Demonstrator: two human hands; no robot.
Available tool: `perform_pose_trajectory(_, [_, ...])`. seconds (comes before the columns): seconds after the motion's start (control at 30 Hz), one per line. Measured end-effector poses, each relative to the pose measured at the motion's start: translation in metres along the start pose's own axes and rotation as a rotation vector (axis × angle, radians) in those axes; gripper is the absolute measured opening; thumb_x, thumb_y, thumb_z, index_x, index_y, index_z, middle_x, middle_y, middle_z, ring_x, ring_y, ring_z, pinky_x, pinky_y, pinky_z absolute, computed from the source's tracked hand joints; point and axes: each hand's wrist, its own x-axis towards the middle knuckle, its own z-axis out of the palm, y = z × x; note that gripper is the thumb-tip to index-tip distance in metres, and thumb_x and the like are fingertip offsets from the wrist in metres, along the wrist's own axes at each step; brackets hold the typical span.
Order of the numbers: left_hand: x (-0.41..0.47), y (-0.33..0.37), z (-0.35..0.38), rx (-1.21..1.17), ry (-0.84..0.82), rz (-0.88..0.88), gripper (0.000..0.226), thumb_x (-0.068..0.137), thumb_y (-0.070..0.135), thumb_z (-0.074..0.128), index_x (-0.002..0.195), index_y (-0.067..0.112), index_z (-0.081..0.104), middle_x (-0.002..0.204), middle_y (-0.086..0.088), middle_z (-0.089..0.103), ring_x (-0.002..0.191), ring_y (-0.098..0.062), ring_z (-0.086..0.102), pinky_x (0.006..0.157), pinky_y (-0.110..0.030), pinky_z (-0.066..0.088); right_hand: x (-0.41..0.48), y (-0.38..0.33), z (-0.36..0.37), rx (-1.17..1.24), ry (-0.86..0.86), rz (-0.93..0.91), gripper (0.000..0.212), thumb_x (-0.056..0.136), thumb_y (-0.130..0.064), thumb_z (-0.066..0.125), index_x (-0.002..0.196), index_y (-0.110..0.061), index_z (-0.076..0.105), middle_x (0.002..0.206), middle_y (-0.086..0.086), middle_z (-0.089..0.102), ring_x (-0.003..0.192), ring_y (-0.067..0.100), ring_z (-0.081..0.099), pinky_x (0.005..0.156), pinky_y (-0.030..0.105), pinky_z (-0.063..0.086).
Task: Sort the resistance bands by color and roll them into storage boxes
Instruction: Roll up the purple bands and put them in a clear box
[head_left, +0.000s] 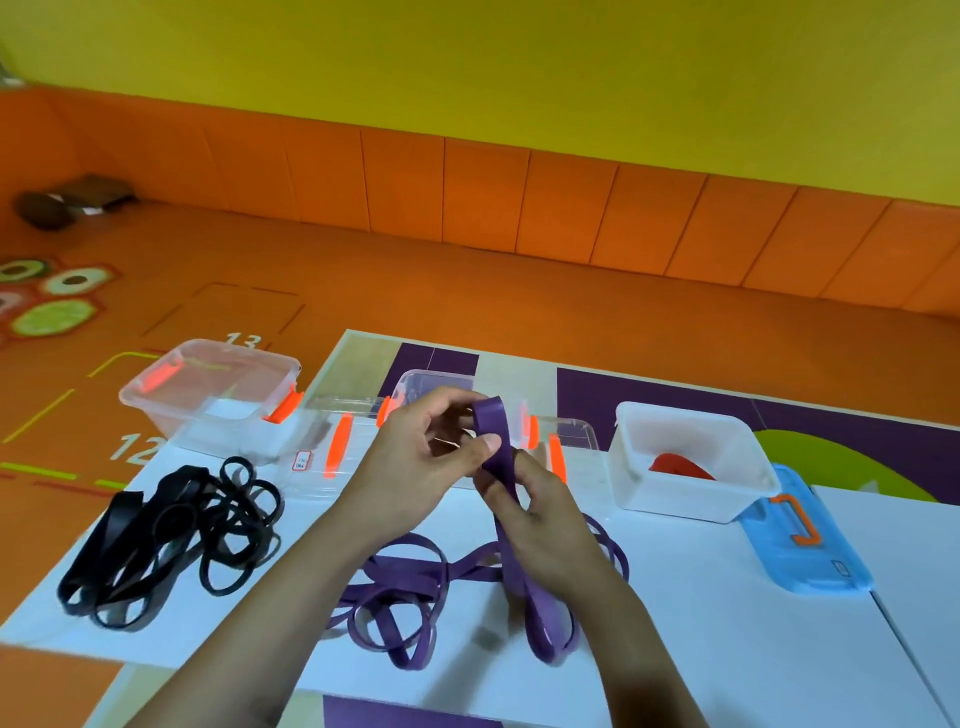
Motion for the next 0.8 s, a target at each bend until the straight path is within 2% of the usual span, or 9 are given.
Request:
perform_pose_trajectory(0.1, [-0.002, 0.004, -0.001, -0.017, -0.016, 0.007, 0.034, 0.091, 0.006, 0.073, 0.108, 0.034, 0.067, 0.095, 0.004, 0.075, 0.085, -0.024, 0.070, 0.076, -0.027, 0.059, 0.000, -0.005, -0.002, 0.118, -0.018, -0.014, 0.015, 0.104, -0.025, 0.057, 0.114, -0.024, 0.067, 0.104, 0.001, 0.071, 0.097, 0.015, 0.064, 0.091, 0.029, 0.051])
perform_pose_trajectory(0.17, [-0.004, 0.007, -0.003, -0.021, -0.010, -0.003, 0.030, 0.092, 0.005, 0.072, 0.107, 0.030, 0.067, 0.091, -0.004, 0.075, 0.078, -0.029, 0.071, 0.074, -0.034, 0.060, -0.001, -0.004, -0.004, 0.203, -0.062, 0.008, 0.016, 0.105, -0.021, 0.054, 0.114, -0.019, 0.068, 0.101, 0.004, 0.074, 0.095, 0.017, 0.071, 0.094, 0.037, 0.056])
perform_pose_trajectory(0.27, [-0.007, 0.003, -0.009, 0.052, 0.028, -0.006, 0.025, 0.091, 0.005, 0.072, 0.102, 0.028, 0.069, 0.090, 0.005, 0.075, 0.076, -0.014, 0.070, 0.078, -0.034, 0.058, -0.004, -0.003, -0.007, 0.236, -0.189, 0.079, 0.022, 0.107, -0.029, 0.052, 0.108, -0.013, 0.067, 0.092, 0.011, 0.075, 0.079, 0.028, 0.074, 0.082, 0.043, 0.061])
perform_pose_trajectory(0.33, [-0.010, -0.001, -0.011, 0.039, 0.056, -0.018, 0.022, 0.091, 0.005, 0.073, 0.100, 0.024, 0.070, 0.090, 0.007, 0.074, 0.077, -0.016, 0.070, 0.079, -0.034, 0.058, -0.005, -0.001, -0.007, 0.283, -0.250, 0.116, 0.026, 0.107, -0.029, 0.051, 0.100, -0.006, 0.063, 0.073, 0.015, 0.070, 0.062, 0.029, 0.067, 0.069, 0.039, 0.058])
perform_pose_trajectory(0.43, [-0.018, -0.005, -0.010, 0.075, 0.083, 0.062, 0.016, 0.090, 0.004, 0.075, 0.097, 0.018, 0.073, 0.093, 0.003, 0.073, 0.081, -0.021, 0.069, 0.079, -0.034, 0.057, -0.007, 0.000, -0.002, 0.402, -0.212, 0.111, 0.032, 0.103, -0.034, 0.053, 0.089, -0.006, 0.059, 0.051, 0.012, 0.048, 0.042, 0.024, 0.048, 0.056, 0.032, 0.045])
perform_pose_trajectory(0.53, [-0.021, -0.011, -0.006, 0.316, 0.144, 0.263, 0.026, 0.087, -0.006, 0.073, 0.102, 0.015, 0.076, 0.095, 0.004, 0.066, 0.085, -0.015, 0.066, 0.075, -0.022, 0.054, -0.010, -0.006, 0.008, 0.462, -0.152, 0.146, 0.034, 0.105, -0.038, 0.050, 0.086, -0.011, 0.060, 0.057, 0.014, 0.047, 0.043, 0.023, 0.043, 0.051, 0.031, 0.038])
perform_pose_trajectory(0.63, [-0.025, -0.019, 0.005, 0.571, 0.219, 0.417, 0.032, 0.083, -0.007, 0.077, 0.107, 0.013, 0.076, 0.094, 0.001, 0.062, 0.081, -0.012, 0.062, 0.069, -0.026, 0.052, -0.012, -0.016, 0.014, 0.404, -0.104, 0.166, 0.044, 0.101, -0.053, 0.049, 0.086, -0.012, 0.054, 0.064, 0.013, 0.047, 0.046, 0.022, 0.040, 0.050, 0.030, 0.037])
perform_pose_trajectory(0.73, [-0.031, -0.027, 0.011, 0.650, 0.219, 0.447, 0.035, 0.083, -0.005, 0.078, 0.112, 0.014, 0.074, 0.096, 0.001, 0.063, 0.079, -0.012, 0.061, 0.068, -0.026, 0.052, -0.010, -0.014, 0.014, 0.315, -0.010, 0.168, 0.025, 0.103, -0.047, 0.053, 0.093, -0.025, 0.061, 0.064, 0.015, 0.040, 0.046, 0.020, 0.034, 0.047, 0.029, 0.035])
perform_pose_trajectory(0.8, [-0.035, -0.030, 0.010, 0.609, 0.141, 0.402, 0.041, 0.085, -0.007, 0.073, 0.117, 0.018, 0.071, 0.103, 0.007, 0.062, 0.080, -0.006, 0.061, 0.074, -0.022, 0.052, -0.011, -0.008, 0.012, 0.308, 0.018, 0.190, 0.014, 0.104, -0.039, 0.055, 0.098, -0.032, 0.065, 0.063, 0.015, 0.037, 0.048, 0.021, 0.032, 0.047, 0.030, 0.033])
